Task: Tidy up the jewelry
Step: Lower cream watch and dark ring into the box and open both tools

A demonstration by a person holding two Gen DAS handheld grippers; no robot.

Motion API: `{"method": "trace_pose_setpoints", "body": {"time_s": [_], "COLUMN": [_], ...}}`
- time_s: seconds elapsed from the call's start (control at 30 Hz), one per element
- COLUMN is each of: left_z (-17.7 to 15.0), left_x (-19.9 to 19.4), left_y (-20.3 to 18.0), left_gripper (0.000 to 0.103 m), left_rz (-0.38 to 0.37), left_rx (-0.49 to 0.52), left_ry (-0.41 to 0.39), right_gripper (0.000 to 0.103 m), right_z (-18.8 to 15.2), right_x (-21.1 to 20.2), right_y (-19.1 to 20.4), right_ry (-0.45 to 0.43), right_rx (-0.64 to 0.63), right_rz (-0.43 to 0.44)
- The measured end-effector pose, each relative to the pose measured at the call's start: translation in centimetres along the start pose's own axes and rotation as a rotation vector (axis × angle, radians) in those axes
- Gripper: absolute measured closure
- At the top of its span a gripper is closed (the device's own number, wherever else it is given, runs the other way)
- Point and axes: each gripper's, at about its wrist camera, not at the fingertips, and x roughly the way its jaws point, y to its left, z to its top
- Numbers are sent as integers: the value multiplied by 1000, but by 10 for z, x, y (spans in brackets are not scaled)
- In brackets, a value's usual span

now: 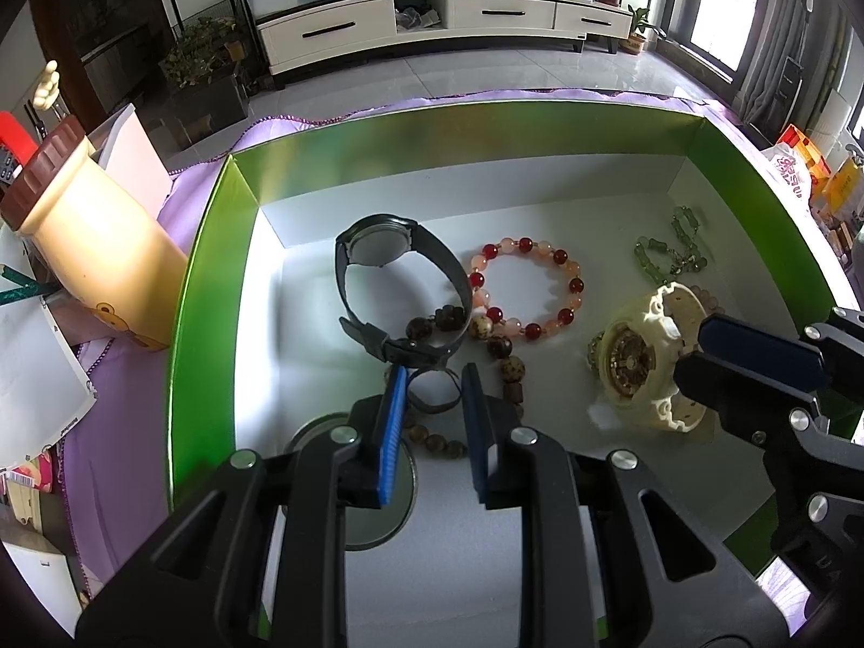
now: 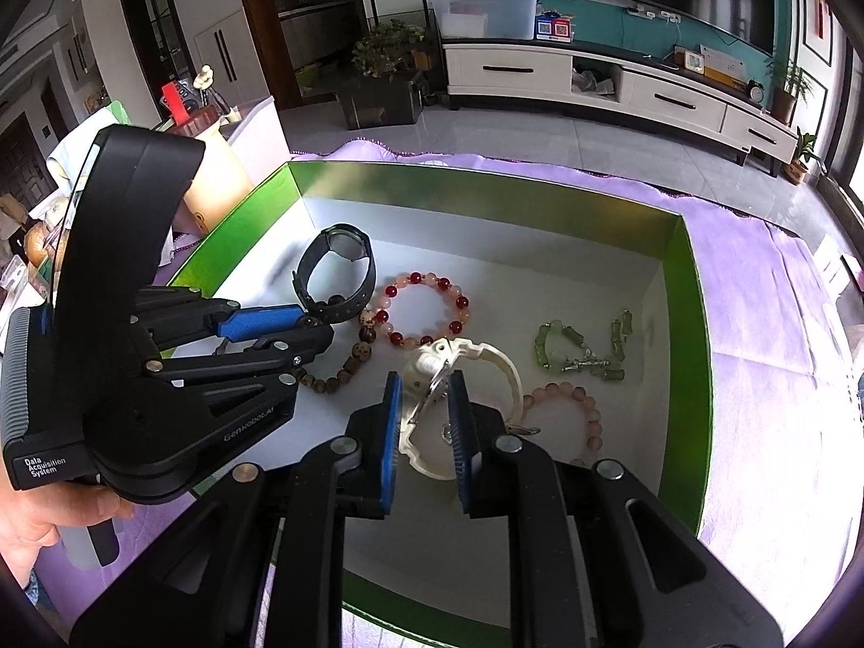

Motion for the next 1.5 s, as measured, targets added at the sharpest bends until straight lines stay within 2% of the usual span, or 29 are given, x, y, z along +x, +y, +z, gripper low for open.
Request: {"method": "trace_pose_setpoints", "body": {"time_s": [0.17,0.33,0.5,1.03,1.07,1.13,1.27,1.33,1.4,1.5], "left_z": [-1,-2,-1,-3,-4,-4,-5,-4,-2,0], "left_x": [-2,-6,-12,-39,-42,-46,-54,-59,-65,-73], "left_y": [2,1,2,3,3,4,6,6,8,11], "left_gripper": [76,75,62,47,44,38,22,14,9,6], "left_rz": [-2,-2,0,18,21,27,45,55,73,77], "left_rx": [-4,-2,-8,-12,-13,-18,-30,-36,-41,-52], "left_ry": [-2,-6,-18,-49,-52,-58,-68,-72,-80,-87], "right_gripper": [86,86,86,85,83,73,63,53,40,29], "right_z": [1,1,2,1,1,0,0,0,1,2], "right_x": [-2,-4,-8,-28,-29,-32,-39,-41,-45,-50], "right_y": [-1,-1,-3,-5,-6,-7,-9,-10,-11,-12], "right_ry": [-5,-6,-10,-35,-36,-40,-46,-48,-48,-42], "right_rx": [5,7,18,41,44,52,68,81,98,111], "right_rz": [-3,-6,-11,-26,-28,-29,-36,-40,-43,-52]}}
